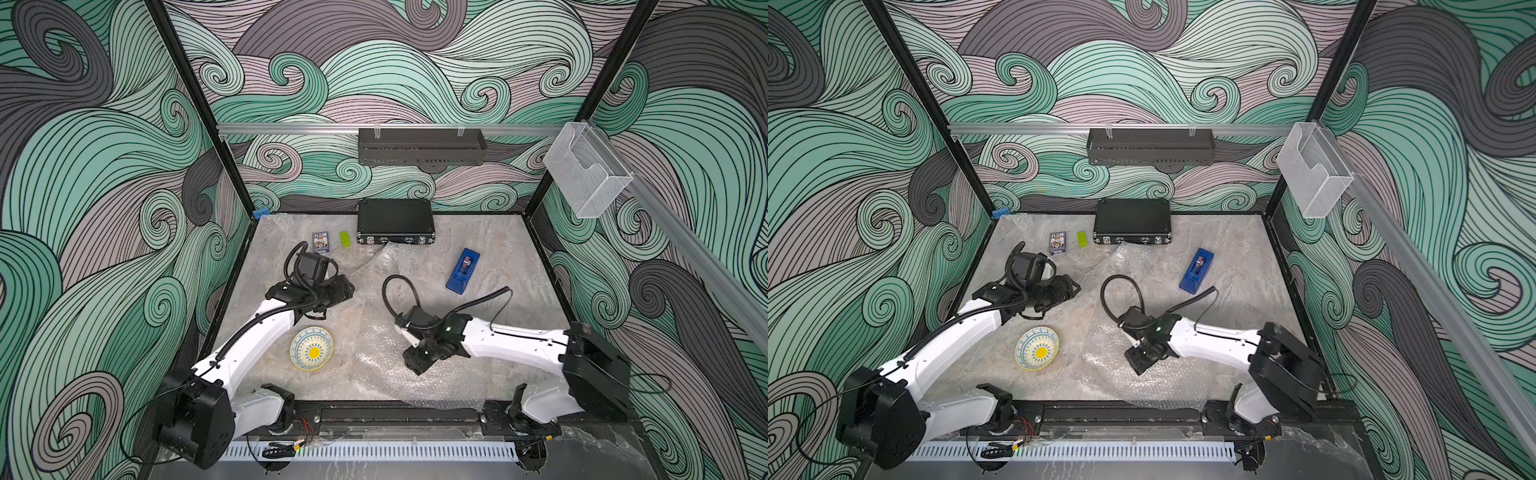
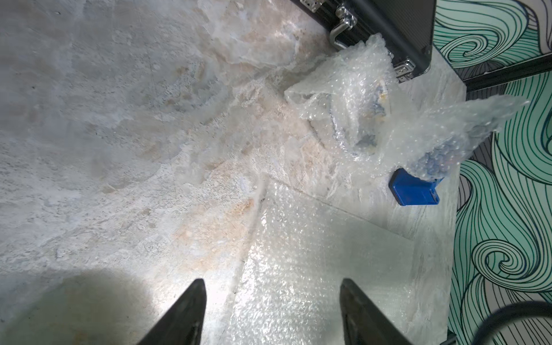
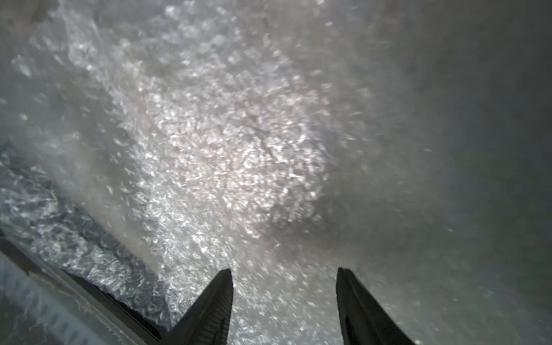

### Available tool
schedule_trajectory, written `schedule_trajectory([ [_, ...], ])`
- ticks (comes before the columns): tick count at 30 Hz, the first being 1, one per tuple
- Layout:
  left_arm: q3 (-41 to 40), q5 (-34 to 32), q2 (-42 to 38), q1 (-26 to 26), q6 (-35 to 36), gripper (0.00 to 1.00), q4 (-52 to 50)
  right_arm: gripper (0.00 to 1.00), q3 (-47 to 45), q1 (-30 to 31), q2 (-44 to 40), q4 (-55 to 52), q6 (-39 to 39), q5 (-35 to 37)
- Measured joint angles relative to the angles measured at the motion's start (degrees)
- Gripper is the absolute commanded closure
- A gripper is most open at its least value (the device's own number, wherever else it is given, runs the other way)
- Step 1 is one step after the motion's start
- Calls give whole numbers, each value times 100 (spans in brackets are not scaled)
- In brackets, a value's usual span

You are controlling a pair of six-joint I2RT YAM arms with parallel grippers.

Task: Wrap bowls in bubble wrap
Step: Adjust the bubble wrap at the center of the board, then adjust the bubble-wrapped bowl at the center of the board.

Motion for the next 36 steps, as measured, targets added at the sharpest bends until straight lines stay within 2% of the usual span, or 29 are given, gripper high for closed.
schedule_trajectory([
  [3, 0, 33, 74, 37, 31, 31, 9, 40, -319, -570, -463, -48, 402, 269],
  [5, 2, 66, 129, 68, 42, 31, 50, 42, -431, -780, -415, -111, 570, 393],
  [9, 162, 122, 387, 79, 42, 28, 87, 47, -343, -979, 323, -210, 708, 691],
  [13, 437, 280, 717, 153, 79, 25, 177, 48, 166, -1025, 979, -131, 621, 680],
  [18, 839, 595, 1226, 393, 151, 24, 310, 39, 662, -1025, 1207, 105, 214, 372],
  [21, 1198, 811, 1714, 557, 249, 25, 396, 30, 964, -1093, 986, 79, 4, 391],
  [23, 1434, 949, 2044, 629, 328, 27, 470, 28, 1115, -1252, 702, 59, -52, 398],
  [25, 1628, 1099, 2330, 695, 393, 28, 568, 30, 1320, -1572, 442, -20, -79, 413],
  [28, 1733, 1342, 2535, 752, 483, 28, 793, 46, 1692, -2295, 304, -70, 26, 385],
  [30, 1805, 1445, 2590, 780, 577, 27, 857, 50, 1886, -2785, 382, -22, 133, 197],
  [33, 2269, 1541, 2859, 824, 754, 25, 817, 59, 2426, -3176, 940, 7, 254, -289],
  [36, 2935, 1753, 3405, 942, 933, 24, 817, 63, 3257, -3147, 1823, 109, 334, -894],
])
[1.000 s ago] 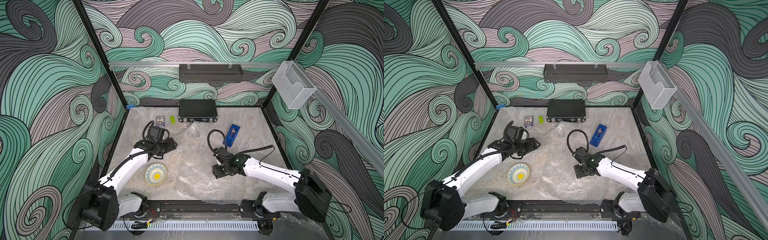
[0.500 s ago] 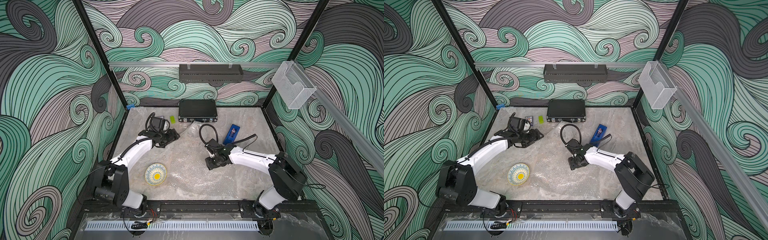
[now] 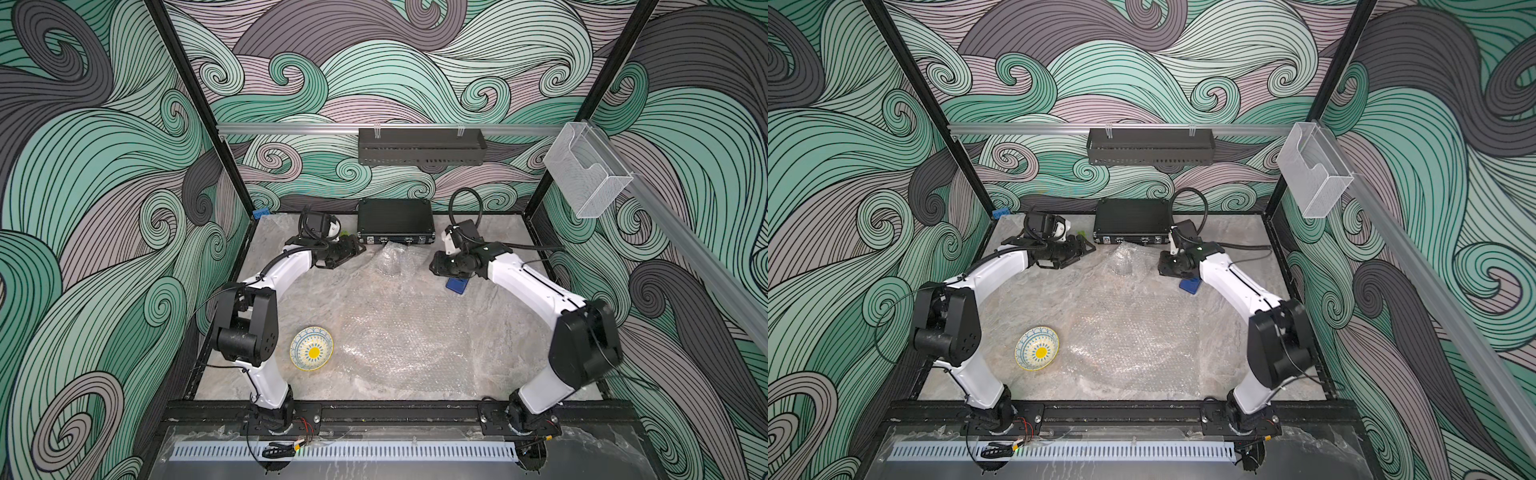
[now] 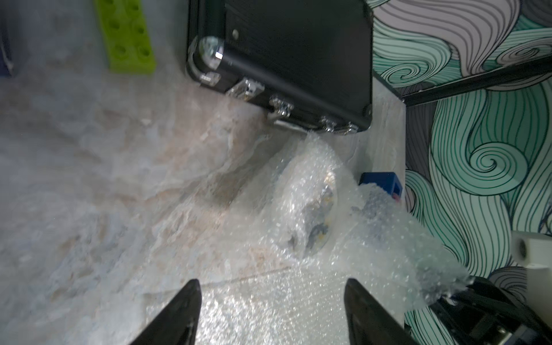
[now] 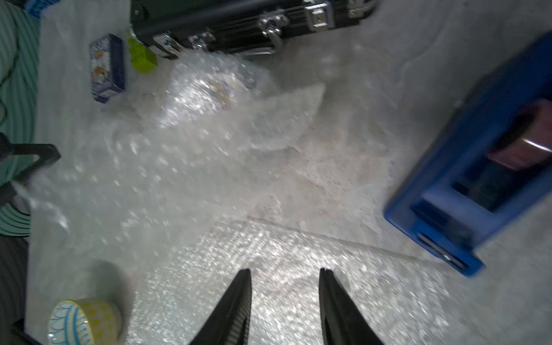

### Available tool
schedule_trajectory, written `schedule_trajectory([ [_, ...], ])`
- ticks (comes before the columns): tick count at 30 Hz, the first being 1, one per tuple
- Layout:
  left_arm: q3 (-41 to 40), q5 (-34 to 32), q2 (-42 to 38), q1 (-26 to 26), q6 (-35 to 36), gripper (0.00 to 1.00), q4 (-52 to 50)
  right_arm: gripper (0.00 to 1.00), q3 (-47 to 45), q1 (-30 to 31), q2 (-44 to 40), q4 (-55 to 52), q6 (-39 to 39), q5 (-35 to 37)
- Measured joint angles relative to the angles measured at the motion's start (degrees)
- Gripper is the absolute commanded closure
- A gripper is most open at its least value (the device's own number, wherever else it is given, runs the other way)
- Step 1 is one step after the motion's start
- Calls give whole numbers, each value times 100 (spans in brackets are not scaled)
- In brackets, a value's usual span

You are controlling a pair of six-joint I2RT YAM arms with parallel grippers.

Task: Wrap bowls in bubble wrap
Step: Adjust the bubble-wrapped bowl at the center of the board.

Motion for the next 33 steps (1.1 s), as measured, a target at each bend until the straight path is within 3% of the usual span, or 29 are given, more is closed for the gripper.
schedule_trajectory([
  [8, 997, 533, 1558, 310, 170, 23, 2, 68, 2048, 280, 1923, 42, 136, -984],
  [16, 1095, 1292, 1928, 385, 85, 19, 271, 69, 3215, 562, 3202, -186, 59, -1357],
  [22, 1082, 1965, 1930, 413, -122, 16, 861, 69, 3473, 560, 3508, -431, -138, -1403],
  [28, 1117, 2385, 2149, 389, 57, 16, 815, 69, 3471, 553, 3499, -503, -310, -1401],
  [33, 1123, 2500, 2308, 278, 413, 26, 417, 69, 3447, 549, 3491, -505, -350, -1434],
])
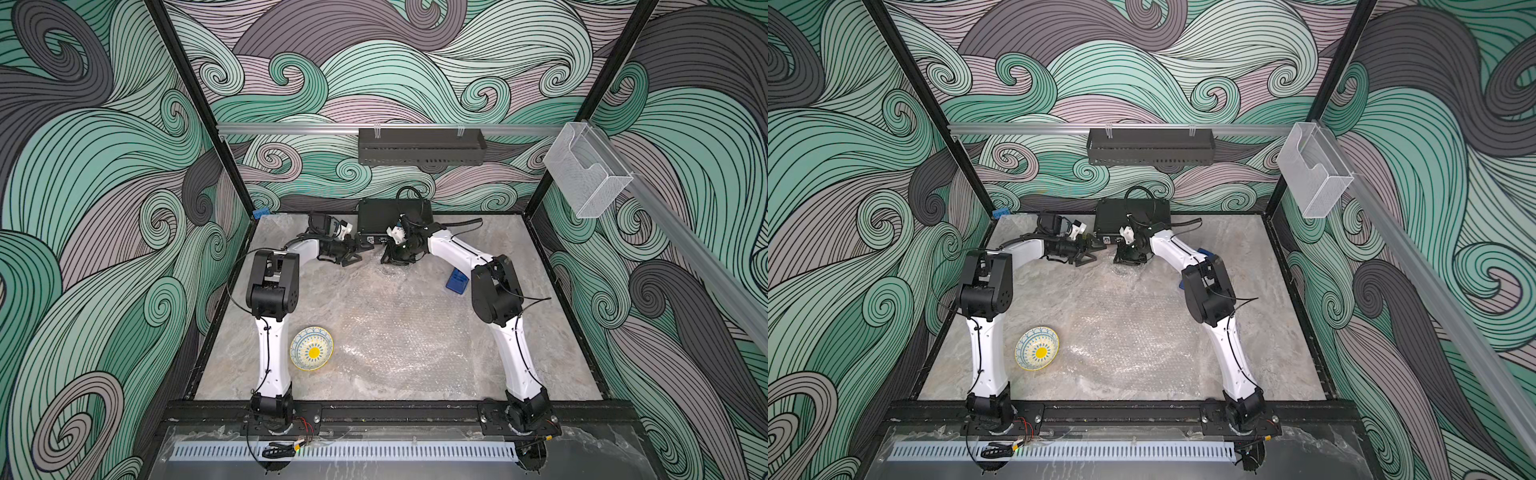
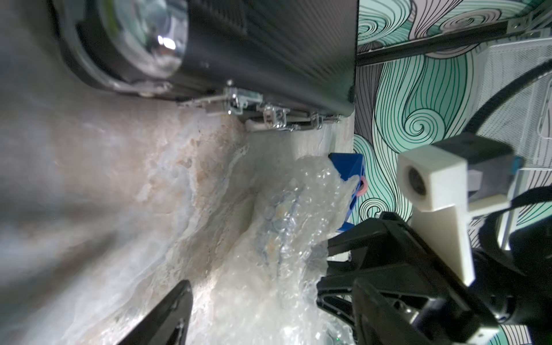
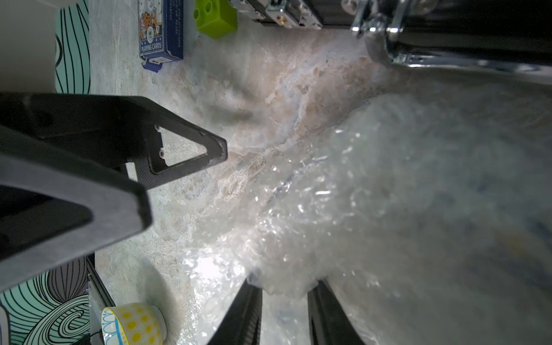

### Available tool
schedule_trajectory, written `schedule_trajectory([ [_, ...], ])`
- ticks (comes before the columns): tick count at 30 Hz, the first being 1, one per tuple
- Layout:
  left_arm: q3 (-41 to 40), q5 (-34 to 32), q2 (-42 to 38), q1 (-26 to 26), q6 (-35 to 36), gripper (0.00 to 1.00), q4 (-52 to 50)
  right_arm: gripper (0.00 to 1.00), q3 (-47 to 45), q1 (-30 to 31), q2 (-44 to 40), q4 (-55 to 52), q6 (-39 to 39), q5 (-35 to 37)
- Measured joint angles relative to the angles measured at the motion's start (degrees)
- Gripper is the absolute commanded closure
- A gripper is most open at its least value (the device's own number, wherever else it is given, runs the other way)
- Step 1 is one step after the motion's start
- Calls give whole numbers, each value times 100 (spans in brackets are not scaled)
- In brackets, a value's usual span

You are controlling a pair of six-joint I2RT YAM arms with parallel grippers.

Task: Wrap bowls in bubble wrap
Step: Adjust the bubble-wrapped bowl at the center of the board, then tear off the tape using the Tape Cutter.

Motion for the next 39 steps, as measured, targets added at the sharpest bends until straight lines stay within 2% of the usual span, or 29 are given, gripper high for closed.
schedule_trajectory([
  [3, 81, 81, 87, -101, 190, 38, -188, 69, -46, -4, -15, 0, -4, -39],
  [6, 201, 168, 219, -197, 321, 45, -293, 69, -92, -7, -37, 0, -22, -68],
  [11, 216, 254, 271, -264, 448, 79, -431, 69, -144, -7, -70, -11, -46, -83],
  [18, 208, 341, 271, -264, 428, 98, -409, 67, -227, -20, -157, -17, -90, -87],
  [20, 157, 374, 271, -267, 393, 100, -358, 62, -282, -24, -245, -24, -96, -85],
  [23, 57, 413, 269, -271, 337, 100, -260, 49, -448, -44, -494, -59, -114, -79],
  [27, -55, 426, 240, -271, 243, 100, -166, 40, -940, -160, -1178, -96, -116, 17],
  [31, -146, 420, 205, -271, 153, 100, -57, 37, -2024, -544, -2350, 129, 20, 131],
  [35, -236, 389, 153, -275, 72, 100, 55, 38, -3309, -1362, -3397, 629, 400, 162],
  [39, -269, 380, 136, -278, 13, 100, 103, 40, -4151, -2334, -3735, 1099, 820, 177],
])
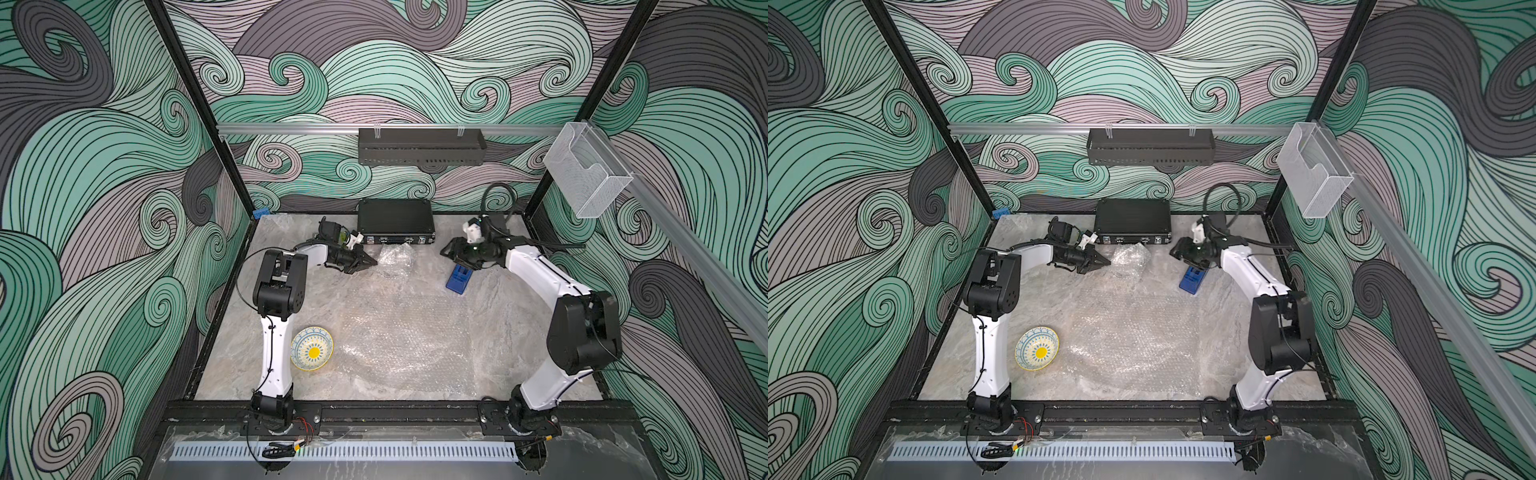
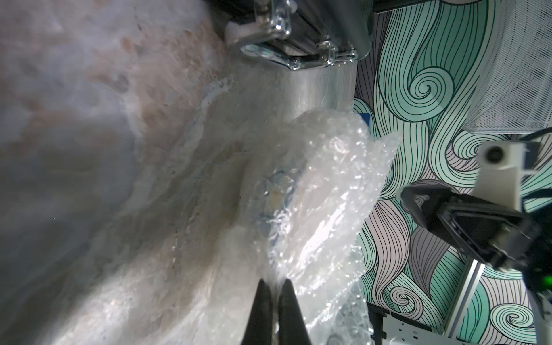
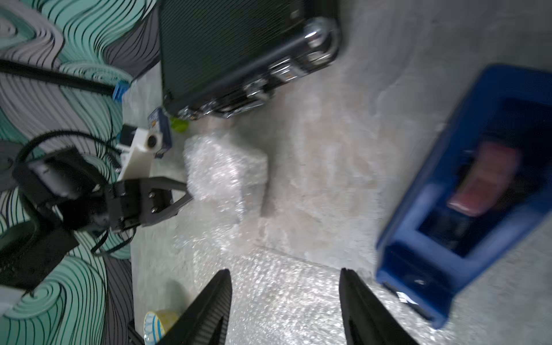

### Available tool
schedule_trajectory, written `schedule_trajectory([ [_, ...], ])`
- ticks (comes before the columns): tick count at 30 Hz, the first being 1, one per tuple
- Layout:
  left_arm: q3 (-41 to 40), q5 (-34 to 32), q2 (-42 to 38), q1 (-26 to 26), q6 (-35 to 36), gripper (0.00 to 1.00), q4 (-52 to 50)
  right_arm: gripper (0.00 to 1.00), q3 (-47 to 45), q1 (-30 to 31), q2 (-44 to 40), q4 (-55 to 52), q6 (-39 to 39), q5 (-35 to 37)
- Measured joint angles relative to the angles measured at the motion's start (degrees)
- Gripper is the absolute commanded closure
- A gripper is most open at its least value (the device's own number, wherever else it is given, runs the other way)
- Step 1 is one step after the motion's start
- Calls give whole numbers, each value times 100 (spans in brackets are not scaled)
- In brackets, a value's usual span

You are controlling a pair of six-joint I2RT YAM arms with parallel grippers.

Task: Wrap bowls in bubble wrap
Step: Tear off the tape using the Tape Cutter.

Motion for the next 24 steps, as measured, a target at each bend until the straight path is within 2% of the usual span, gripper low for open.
schedule_trajectory([
  [5, -15, -2, -7, -13, -33, 100, 35, 42, -402, -498, 90, 273, 343, -59],
  [16, -66, -22, -46, -15, -31, 100, 39, 44, -433, -546, 732, 837, 708, -422],
  [24, -66, -22, -46, -17, -28, 100, 37, 43, -704, -549, 562, 1025, 763, -448],
])
